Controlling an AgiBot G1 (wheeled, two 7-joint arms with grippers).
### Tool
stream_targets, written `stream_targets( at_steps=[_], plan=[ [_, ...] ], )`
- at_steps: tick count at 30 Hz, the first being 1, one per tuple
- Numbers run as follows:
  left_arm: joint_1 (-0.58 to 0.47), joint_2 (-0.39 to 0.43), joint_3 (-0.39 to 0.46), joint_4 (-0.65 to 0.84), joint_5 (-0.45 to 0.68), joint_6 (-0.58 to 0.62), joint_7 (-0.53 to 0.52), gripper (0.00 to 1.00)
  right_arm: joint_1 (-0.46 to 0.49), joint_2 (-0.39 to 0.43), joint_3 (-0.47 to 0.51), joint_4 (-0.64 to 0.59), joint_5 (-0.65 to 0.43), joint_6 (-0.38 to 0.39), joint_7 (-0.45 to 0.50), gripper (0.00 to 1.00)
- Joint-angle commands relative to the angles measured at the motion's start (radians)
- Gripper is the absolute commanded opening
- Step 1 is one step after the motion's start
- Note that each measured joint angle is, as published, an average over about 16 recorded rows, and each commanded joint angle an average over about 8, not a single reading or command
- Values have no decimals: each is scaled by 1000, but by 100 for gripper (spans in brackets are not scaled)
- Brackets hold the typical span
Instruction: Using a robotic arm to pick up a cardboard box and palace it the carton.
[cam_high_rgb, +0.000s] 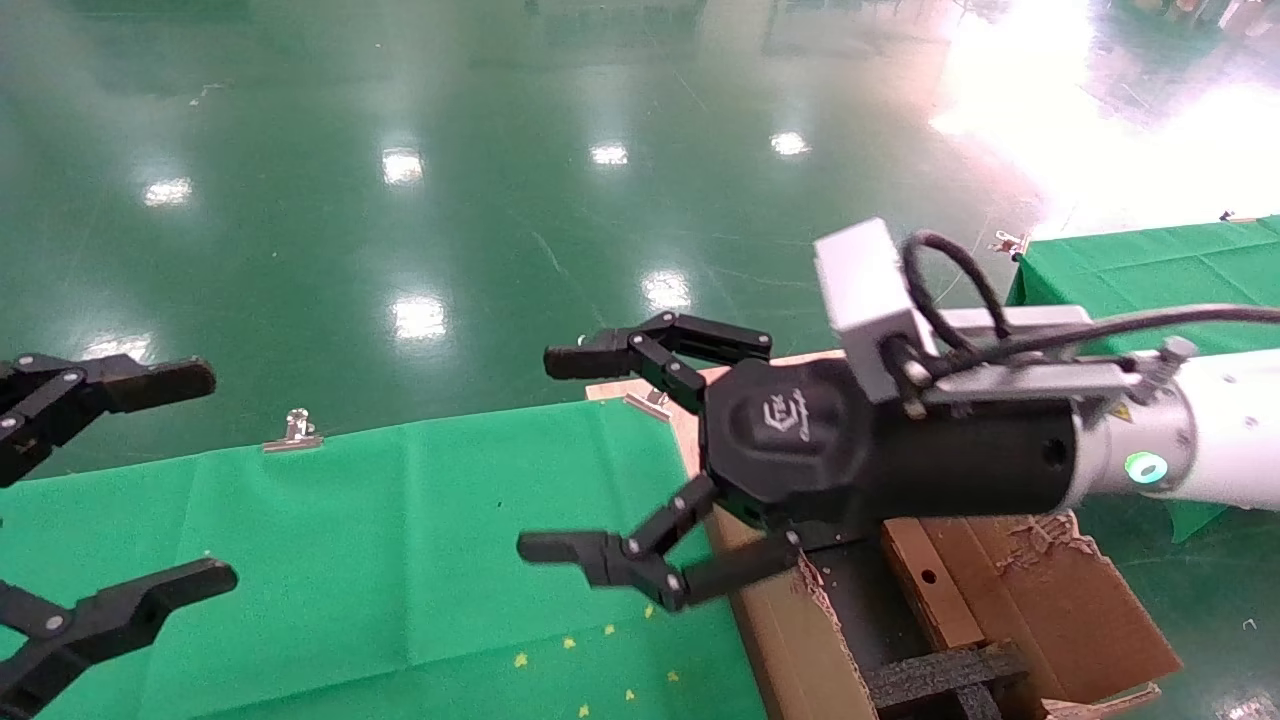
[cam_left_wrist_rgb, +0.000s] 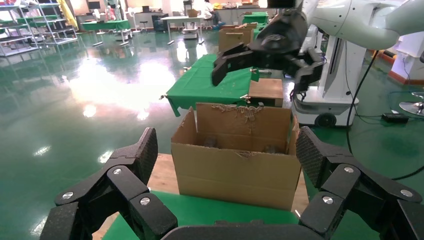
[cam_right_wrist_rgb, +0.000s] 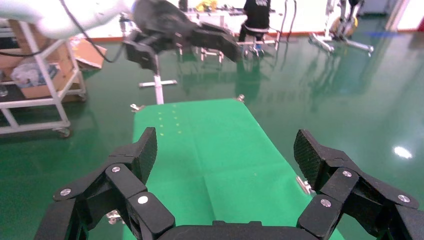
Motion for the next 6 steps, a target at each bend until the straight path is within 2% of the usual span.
stream_targets(
  at_steps=[1, 6],
  plan=[
    [0, 0, 0, 0, 0, 0, 0, 100, -36, -6, 59, 12, -1, -33, -11, 100],
    [0, 0, 0, 0, 0, 0, 0, 100, -74, -12, 121, 24, -2, -67, -22, 100]
  ],
)
